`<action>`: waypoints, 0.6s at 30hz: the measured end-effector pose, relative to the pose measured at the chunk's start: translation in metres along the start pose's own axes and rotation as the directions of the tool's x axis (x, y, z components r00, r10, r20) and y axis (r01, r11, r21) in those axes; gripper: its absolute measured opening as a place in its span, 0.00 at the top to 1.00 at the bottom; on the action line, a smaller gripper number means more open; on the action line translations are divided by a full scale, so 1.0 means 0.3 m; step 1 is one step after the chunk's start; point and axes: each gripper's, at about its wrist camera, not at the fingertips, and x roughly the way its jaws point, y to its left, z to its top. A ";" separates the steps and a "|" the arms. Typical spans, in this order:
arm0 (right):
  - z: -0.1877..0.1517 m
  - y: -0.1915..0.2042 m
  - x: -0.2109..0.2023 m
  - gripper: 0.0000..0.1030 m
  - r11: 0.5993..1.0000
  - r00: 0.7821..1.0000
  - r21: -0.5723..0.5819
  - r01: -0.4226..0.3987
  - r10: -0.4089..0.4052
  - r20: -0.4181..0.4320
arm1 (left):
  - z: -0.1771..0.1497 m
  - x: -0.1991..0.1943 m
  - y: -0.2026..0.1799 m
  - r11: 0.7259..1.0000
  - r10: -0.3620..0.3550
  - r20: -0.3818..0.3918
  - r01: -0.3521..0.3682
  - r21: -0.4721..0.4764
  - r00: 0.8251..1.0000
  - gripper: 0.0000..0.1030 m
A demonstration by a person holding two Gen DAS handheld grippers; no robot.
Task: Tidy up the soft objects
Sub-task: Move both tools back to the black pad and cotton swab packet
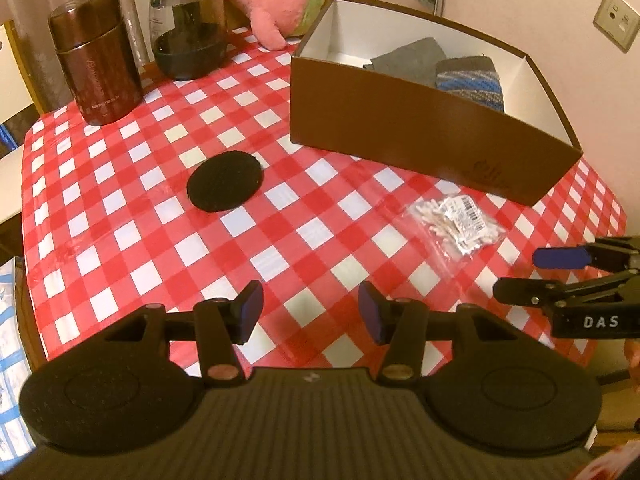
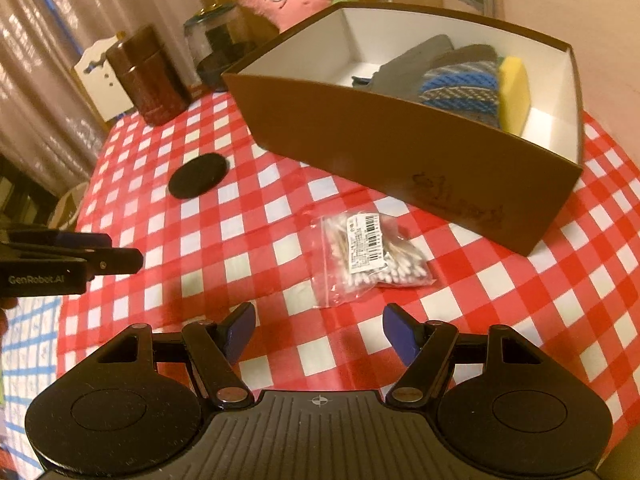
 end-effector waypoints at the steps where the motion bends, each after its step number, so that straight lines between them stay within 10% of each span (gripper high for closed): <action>1: -0.002 0.006 0.006 0.32 1.000 1.000 -0.008 0.002 -0.002 0.001 | -0.003 0.002 0.003 1.000 -0.001 0.001 0.001 0.005 1.000 0.51; 18: 0.014 -0.026 0.078 0.32 0.998 0.998 -0.031 0.046 -0.045 0.050 | -0.031 0.045 0.046 1.000 -0.018 0.006 0.018 0.023 1.000 0.51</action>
